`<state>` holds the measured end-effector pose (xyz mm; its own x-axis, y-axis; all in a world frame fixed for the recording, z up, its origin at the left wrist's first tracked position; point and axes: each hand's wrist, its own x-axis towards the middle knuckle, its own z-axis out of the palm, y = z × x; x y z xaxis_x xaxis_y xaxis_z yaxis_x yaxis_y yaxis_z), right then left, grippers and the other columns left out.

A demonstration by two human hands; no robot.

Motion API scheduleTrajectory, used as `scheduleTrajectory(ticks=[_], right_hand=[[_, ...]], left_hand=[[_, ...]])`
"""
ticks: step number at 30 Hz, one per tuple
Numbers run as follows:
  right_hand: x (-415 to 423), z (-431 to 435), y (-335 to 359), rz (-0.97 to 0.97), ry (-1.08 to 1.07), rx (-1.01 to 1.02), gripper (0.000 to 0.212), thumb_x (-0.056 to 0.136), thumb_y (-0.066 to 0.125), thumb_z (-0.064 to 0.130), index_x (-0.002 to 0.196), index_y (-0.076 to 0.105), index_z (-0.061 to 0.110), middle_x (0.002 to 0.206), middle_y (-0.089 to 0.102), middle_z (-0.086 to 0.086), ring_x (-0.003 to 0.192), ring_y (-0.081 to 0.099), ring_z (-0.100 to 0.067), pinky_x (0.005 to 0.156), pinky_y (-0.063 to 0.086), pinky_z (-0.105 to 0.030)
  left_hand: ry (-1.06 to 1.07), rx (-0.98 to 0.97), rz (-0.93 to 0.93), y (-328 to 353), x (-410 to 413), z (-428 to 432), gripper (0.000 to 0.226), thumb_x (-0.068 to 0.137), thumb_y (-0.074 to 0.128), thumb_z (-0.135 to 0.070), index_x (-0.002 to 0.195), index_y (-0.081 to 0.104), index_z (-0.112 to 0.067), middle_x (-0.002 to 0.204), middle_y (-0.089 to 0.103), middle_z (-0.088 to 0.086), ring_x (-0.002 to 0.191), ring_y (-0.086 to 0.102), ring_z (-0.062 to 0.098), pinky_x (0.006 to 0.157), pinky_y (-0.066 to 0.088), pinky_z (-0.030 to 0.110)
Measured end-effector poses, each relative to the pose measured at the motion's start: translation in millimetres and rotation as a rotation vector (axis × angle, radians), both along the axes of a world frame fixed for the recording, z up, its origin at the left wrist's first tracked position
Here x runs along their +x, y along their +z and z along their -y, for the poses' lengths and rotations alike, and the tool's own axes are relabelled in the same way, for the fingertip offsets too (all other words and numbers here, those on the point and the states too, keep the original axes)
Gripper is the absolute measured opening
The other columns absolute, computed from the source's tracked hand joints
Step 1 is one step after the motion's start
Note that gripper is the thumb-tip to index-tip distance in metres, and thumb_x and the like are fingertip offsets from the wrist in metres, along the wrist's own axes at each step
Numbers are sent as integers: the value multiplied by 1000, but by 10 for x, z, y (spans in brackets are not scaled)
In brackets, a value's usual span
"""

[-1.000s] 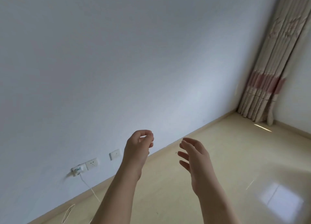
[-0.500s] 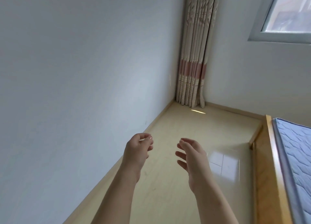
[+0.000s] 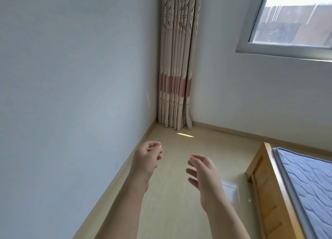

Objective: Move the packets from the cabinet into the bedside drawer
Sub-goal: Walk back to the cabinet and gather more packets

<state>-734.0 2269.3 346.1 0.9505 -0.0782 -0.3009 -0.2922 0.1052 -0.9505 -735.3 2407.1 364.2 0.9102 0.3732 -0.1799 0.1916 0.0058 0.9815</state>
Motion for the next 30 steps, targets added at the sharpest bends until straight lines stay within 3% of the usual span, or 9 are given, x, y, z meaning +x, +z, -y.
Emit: scheduleTrajectory(ticks=[3, 7, 12, 17, 30], right_hand=[[842, -92, 33, 26, -9, -2, 8, 94, 51, 18, 92, 57, 23, 100, 61, 0, 88, 58, -16, 78, 45, -31], [2006, -117, 220, 65, -51, -2, 7, 94, 52, 19, 93, 58, 22, 100, 61, 0, 87, 58, -15, 76, 45, -31], [3200, 166, 251, 10, -174, 42, 8, 94, 51, 18, 92, 58, 21, 102, 62, -2, 84, 59, -16, 77, 46, -31], [4302, 833, 163, 1, -307, 94, 9, 94, 51, 16, 91, 59, 21, 95, 63, 0, 80, 59, -15, 74, 45, -30], [7034, 3043, 233, 14, -459, 34, 8, 93, 53, 17, 92, 60, 21, 94, 66, -1, 78, 61, -14, 73, 45, -30]], left_hand=[[-52, 30, 35, -27, 859, -42, 10, 94, 51, -17, 92, 60, -21, 88, 62, 2, 89, 60, 18, 79, 47, 30], [-99, 11, 65, 112, 2105, -50, 10, 95, 51, -16, 92, 59, -21, 90, 62, 3, 85, 58, 15, 74, 45, 26], [-212, 7, 17, 114, 3439, 236, 10, 95, 51, -17, 97, 61, -18, 93, 64, 4, 85, 59, 15, 74, 45, 27], [-345, 33, 1, 44, 4753, 983, 12, 95, 51, -16, 88, 60, -22, 88, 64, 1, 79, 58, 13, 69, 44, 26], [-539, -11, -21, 115, 7652, 3276, 12, 95, 50, -16, 90, 59, -23, 88, 63, -1, 82, 59, 14, 72, 45, 28]])
